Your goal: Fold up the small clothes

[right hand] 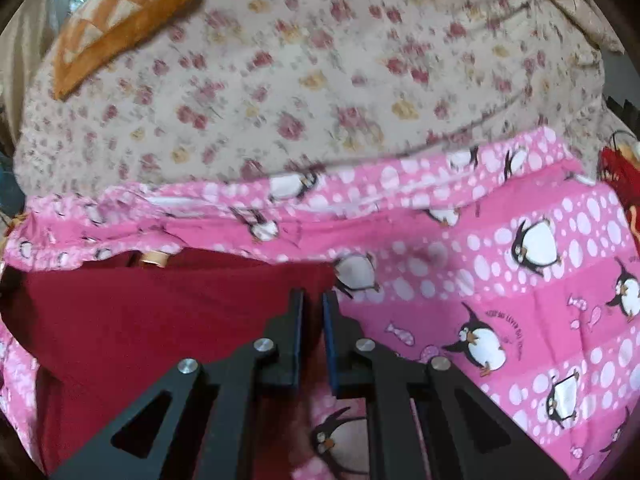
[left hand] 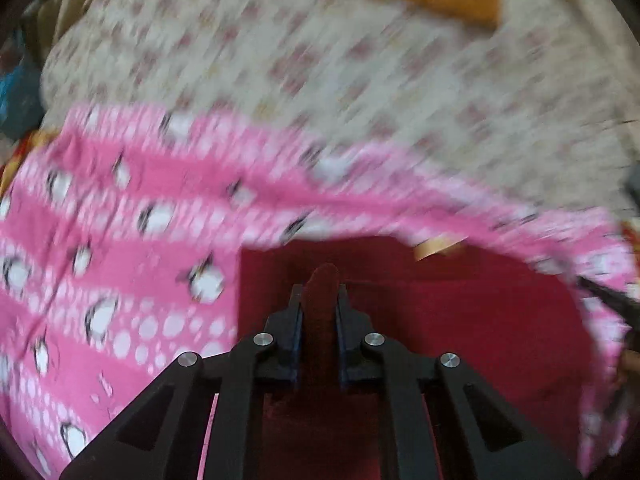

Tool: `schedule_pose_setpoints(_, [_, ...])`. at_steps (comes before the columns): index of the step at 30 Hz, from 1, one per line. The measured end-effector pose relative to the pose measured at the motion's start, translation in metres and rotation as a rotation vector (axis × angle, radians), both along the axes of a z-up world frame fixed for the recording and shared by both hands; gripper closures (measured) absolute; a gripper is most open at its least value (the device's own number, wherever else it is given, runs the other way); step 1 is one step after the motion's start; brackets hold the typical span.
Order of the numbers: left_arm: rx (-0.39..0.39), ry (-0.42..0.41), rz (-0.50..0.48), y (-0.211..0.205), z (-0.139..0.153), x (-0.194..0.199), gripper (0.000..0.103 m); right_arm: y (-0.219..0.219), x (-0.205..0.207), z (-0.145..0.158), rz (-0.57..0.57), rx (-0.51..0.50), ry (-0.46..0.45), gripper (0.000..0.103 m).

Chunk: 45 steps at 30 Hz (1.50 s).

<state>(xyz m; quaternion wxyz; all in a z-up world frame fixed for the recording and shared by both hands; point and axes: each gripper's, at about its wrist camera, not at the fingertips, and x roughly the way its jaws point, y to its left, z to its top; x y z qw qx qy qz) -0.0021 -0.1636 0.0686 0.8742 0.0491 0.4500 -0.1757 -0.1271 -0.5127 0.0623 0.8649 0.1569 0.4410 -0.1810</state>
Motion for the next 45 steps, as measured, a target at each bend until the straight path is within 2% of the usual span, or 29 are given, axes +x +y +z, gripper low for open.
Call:
schedule_pose_setpoints(2, [-0.023, 0.071, 0.029, 0.009, -0.024, 0.011, 0.103, -0.009, 0.000, -0.010, -0.021, 0.019, 0.029, 0.098])
schedule_pose_setpoints(5, [-0.143, 0.103, 0.053, 0.029, -0.032, 0.014, 0.103, -0.018, -0.020, -0.008, -0.068, 0.121, 0.006, 0.081])
schedule_pose_setpoints(7, [-0.156, 0.120, 0.056, 0.032, -0.030, 0.016, 0.103, -0.010, -0.033, -0.001, -0.040, 0.136, 0.005, 0.064])
schedule_pose_setpoints(12, [-0.128, 0.078, 0.058, 0.031, -0.024, 0.009, 0.100, 0.026, -0.052, 0.006, 0.076, 0.200, -0.015, 0.050])
schedule_pose_setpoints(14, [-0.108, 0.069, 0.057, 0.028, -0.026, 0.006, 0.099, 0.039, -0.048, -0.003, 0.121, 0.165, 0.038, 0.051])
schedule_pose_setpoints(16, [-0.101, 0.076, 0.053, 0.027, -0.029, 0.004, 0.097, 0.043, -0.047, -0.014, 0.147, 0.115, 0.081, 0.082])
schedule_pose_setpoints(17, [-0.099, 0.076, 0.051, 0.027, -0.028, 0.004, 0.097, 0.041, -0.049, -0.016, 0.139, 0.117, 0.071, 0.082])
schedule_pose_setpoints(19, [-0.092, 0.067, 0.047, 0.027, -0.024, -0.001, 0.096, 0.035, -0.058, -0.015, 0.104, 0.141, 0.053, 0.089])
schedule_pose_setpoints(22, [-0.069, 0.029, 0.044, 0.025, -0.018, -0.008, 0.092, 0.033, -0.065, -0.009, 0.087, 0.095, 0.062, 0.093])
schedule_pose_setpoints(24, [-0.039, 0.023, 0.044, 0.023, -0.021, -0.009, 0.091, 0.033, -0.066, -0.006, 0.074, 0.072, 0.071, 0.093])
schedule_pose_setpoints(26, [-0.021, 0.027, 0.052, 0.022, -0.027, -0.008, 0.091, 0.030, -0.070, 0.009, 0.027, 0.035, 0.030, 0.092])
schedule_pose_setpoints(27, [-0.020, 0.027, 0.055, 0.022, -0.029, -0.008, 0.091, 0.028, -0.071, 0.018, 0.008, 0.040, -0.009, 0.085])
schedule_pose_setpoints(28, [-0.016, 0.024, 0.058, 0.021, -0.030, -0.008, 0.091, 0.027, -0.070, 0.022, 0.004, 0.053, -0.030, 0.069])
schedule_pose_setpoints(30, [-0.005, 0.014, 0.059, 0.019, -0.031, -0.008, 0.091, 0.029, -0.065, 0.028, 0.014, 0.079, -0.066, 0.052])
schedule_pose_setpoints(35, [0.023, -0.005, 0.051, 0.014, -0.033, -0.010, 0.091, 0.049, -0.028, 0.013, 0.092, 0.011, 0.002, 0.052])
schedule_pose_setpoints(37, [0.027, -0.008, 0.049, 0.013, -0.034, -0.010, 0.090, 0.050, -0.016, 0.001, 0.095, -0.007, 0.041, 0.056])
schedule_pose_setpoints(40, [0.031, -0.009, 0.044, 0.011, -0.035, -0.010, 0.090, 0.045, -0.003, -0.020, 0.057, -0.121, 0.126, 0.062])
schedule_pose_setpoints(43, [0.037, -0.011, 0.042, 0.010, -0.035, -0.010, 0.090, 0.031, -0.006, -0.028, 0.034, -0.051, 0.109, 0.062])
schedule_pose_setpoints(45, [0.040, -0.013, 0.043, 0.010, -0.035, -0.010, 0.090, 0.032, -0.011, -0.021, 0.033, -0.054, 0.104, 0.062])
